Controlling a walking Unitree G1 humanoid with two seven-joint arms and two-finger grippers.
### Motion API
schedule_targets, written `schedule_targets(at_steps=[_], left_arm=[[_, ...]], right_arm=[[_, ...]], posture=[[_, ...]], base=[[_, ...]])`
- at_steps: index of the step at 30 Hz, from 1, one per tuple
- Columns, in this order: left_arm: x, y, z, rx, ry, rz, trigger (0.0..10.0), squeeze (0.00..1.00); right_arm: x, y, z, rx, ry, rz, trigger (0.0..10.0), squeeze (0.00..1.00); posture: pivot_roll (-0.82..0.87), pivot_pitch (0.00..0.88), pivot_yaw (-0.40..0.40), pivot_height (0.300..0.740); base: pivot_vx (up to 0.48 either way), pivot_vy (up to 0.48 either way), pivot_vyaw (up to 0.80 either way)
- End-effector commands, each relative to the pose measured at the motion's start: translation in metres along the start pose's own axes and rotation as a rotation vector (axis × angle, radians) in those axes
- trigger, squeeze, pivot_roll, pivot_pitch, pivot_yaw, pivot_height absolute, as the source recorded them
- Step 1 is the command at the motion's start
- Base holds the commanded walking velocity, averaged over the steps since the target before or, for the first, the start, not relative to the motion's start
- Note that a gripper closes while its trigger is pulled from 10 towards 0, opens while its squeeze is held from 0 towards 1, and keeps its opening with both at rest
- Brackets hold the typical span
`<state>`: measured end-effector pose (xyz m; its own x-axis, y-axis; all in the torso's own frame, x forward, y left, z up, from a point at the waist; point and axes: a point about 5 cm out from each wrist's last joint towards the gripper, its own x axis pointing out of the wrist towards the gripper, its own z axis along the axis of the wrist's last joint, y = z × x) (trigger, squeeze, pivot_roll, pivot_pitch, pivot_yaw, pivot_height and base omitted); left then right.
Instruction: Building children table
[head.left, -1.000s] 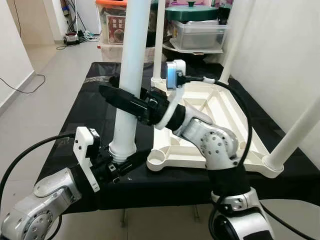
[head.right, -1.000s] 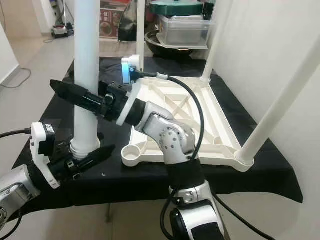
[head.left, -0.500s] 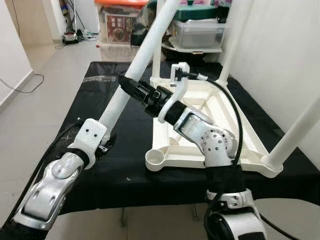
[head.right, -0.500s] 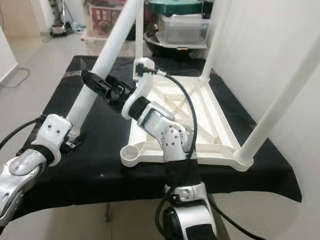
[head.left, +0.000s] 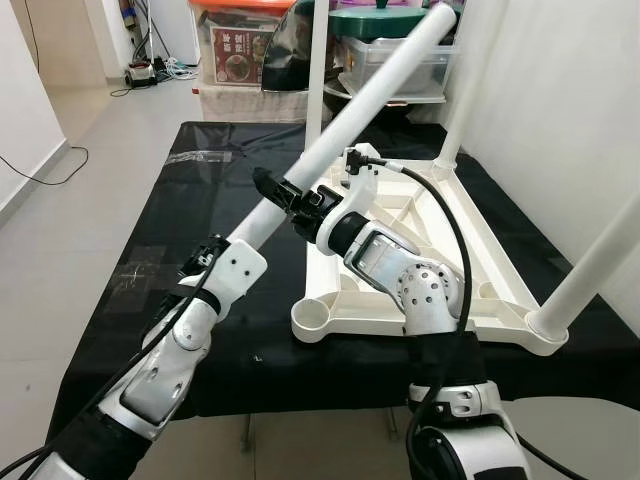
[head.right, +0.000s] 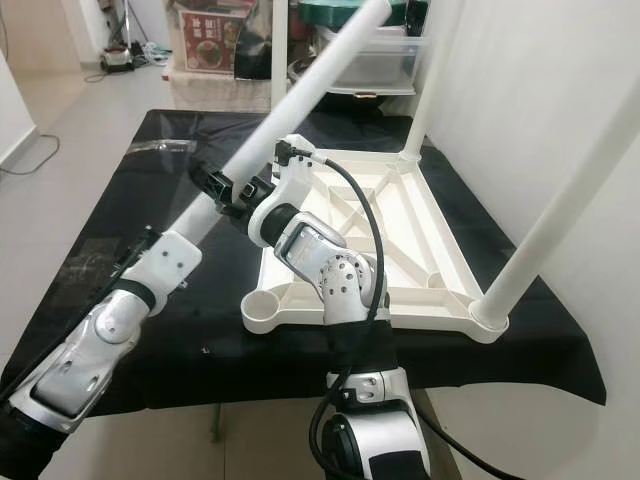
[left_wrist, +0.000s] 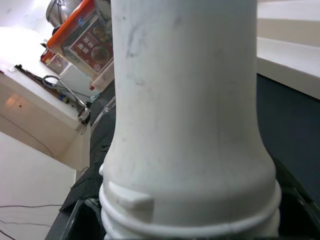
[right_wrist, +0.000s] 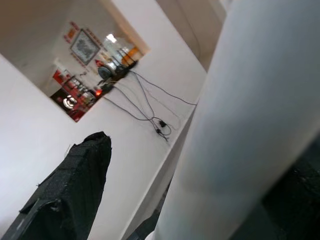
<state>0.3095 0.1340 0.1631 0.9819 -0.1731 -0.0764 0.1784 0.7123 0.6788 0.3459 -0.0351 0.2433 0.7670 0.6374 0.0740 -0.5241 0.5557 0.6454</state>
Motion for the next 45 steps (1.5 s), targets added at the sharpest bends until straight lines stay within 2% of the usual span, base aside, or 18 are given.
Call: schedule_targets(at_steps=[1, 5, 10, 14, 15, 17, 18, 23, 30, 31, 32, 33, 37, 40, 41, 42, 45], left_arm=[[0.002, -0.016, 0.000, 0.037, 0.010, -0.045, 10.0, 0.00], [0.005, -0.024, 0.002, 0.057, 0.013, -0.052, 10.0, 0.00], [0.013, -0.035, 0.012, 0.093, -0.012, -0.067, 10.0, 0.00], [0.013, -0.037, 0.016, 0.102, -0.024, -0.074, 10.0, 0.00], [0.013, -0.038, 0.017, 0.105, -0.026, -0.076, 10.0, 0.00], [0.013, -0.038, 0.017, 0.106, -0.026, -0.077, 10.0, 0.00], [0.012, -0.039, 0.016, 0.107, -0.024, -0.079, 10.0, 0.00], [0.012, -0.039, 0.013, 0.111, -0.016, -0.084, 10.0, 0.00], [0.014, -0.039, 0.016, 0.116, -0.024, -0.086, 10.0, 0.00], [0.014, -0.039, 0.017, 0.127, -0.037, -0.087, 10.0, 0.41], [0.014, -0.039, 0.017, 0.136, -0.047, -0.088, 10.0, 0.41], [0.013, -0.039, 0.017, 0.134, -0.060, -0.105, 10.0, 1.00], [0.012, -0.040, 0.017, 0.128, -0.074, -0.121, 10.0, 1.00], [0.004, -0.020, 0.016, 0.034, -0.114, -0.058, 10.0, 1.00], [0.004, -0.020, 0.016, 0.034, -0.114, -0.058, 10.0, 1.00], [-0.002, -0.010, 0.014, -0.009, -0.129, -0.030, 10.0, 1.00], [-0.002, -0.010, 0.014, -0.009, -0.129, -0.030, 10.0, 1.00]], right_arm=[[0.012, 0.013, -0.016, 0.098, -0.013, -0.004, 10.0, 0.00], [0.016, 0.009, -0.009, 0.150, -0.059, -0.067, 10.0, 0.00], [0.024, 0.008, -0.005, 0.310, -0.097, -0.119, 10.0, 0.00], [0.025, 0.005, -0.009, 0.325, -0.085, -0.149, 10.0, 0.00], [0.024, 0.002, -0.011, 0.322, -0.085, -0.165, 6.5, 0.00], [0.023, 0.001, -0.012, 0.320, -0.085, -0.176, 6.5, 0.00], [0.022, -0.001, -0.014, 0.311, -0.073, -0.182, 0.0, 0.00], [0.019, -0.001, -0.024, 0.308, -0.033, -0.183, 0.0, 0.00], [0.020, -0.004, -0.026, 0.315, -0.040, -0.218, 0.0, 0.00], [0.020, -0.003, -0.024, 0.315, -0.047, -0.218, 0.0, 0.00], [0.021, -0.003, -0.023, 0.315, -0.051, -0.217, 0.0, 0.00], [0.021, -0.003, -0.022, 0.314, -0.054, -0.216, 0.0, 0.00], [0.021, -0.003, -0.021, 0.314, -0.056, -0.215, 0.0, 0.00], [0.019, -0.006, -0.013, 0.293, -0.070, -0.201, 0.0, 0.00], [0.019, -0.006, -0.013, 0.293, -0.070, -0.201, 0.0, 0.00], [0.018, -0.008, -0.007, 0.267, -0.084, -0.195, 0.0, 0.00], [0.018, -0.008, -0.007, 0.267, -0.084, -0.195, 0.0, 0.00]], posture=[[0.03, 0.000, -0.059, 0.740], [0.03, 0.000, -0.057, 0.740], [0.03, 0.000, -0.061, 0.740], [0.03, 0.000, -0.064, 0.740], [0.03, 0.000, -0.064, 0.740], [0.03, 0.000, -0.064, 0.740], [0.03, 0.000, -0.062, 0.740], [0.03, 0.000, -0.061, 0.740], [0.03, 0.000, -0.059, 0.740], [0.03, 0.000, -0.059, 0.740], [0.03, 0.000, -0.059, 0.740], [0.03, 0.000, -0.058, 0.740], [0.03, 0.000, -0.058, 0.740], [0.04, 0.000, -0.058, 0.740], [0.04, 0.000, -0.058, 0.740], [0.04, 0.000, -0.058, 0.740], [0.04, 0.000, -0.058, 0.740]], base=[[0.000, 0.000, 0.00], [0.000, 0.000, 0.00], [0.000, 0.000, 0.00], [0.000, 0.000, 0.00], [0.000, 0.000, 0.00], [0.000, 0.000, 0.00], [0.000, 0.000, 0.00], [0.000, 0.000, 0.00], [0.000, 0.000, 0.00], [0.000, 0.000, 0.00], [0.000, 0.000, 0.00], [0.000, 0.000, 0.00], [0.000, 0.000, 0.00], [0.000, 0.000, 0.00], [0.000, 0.000, 0.00], [0.000, 0.000, 0.00], [0.000, 0.000, 0.00]])
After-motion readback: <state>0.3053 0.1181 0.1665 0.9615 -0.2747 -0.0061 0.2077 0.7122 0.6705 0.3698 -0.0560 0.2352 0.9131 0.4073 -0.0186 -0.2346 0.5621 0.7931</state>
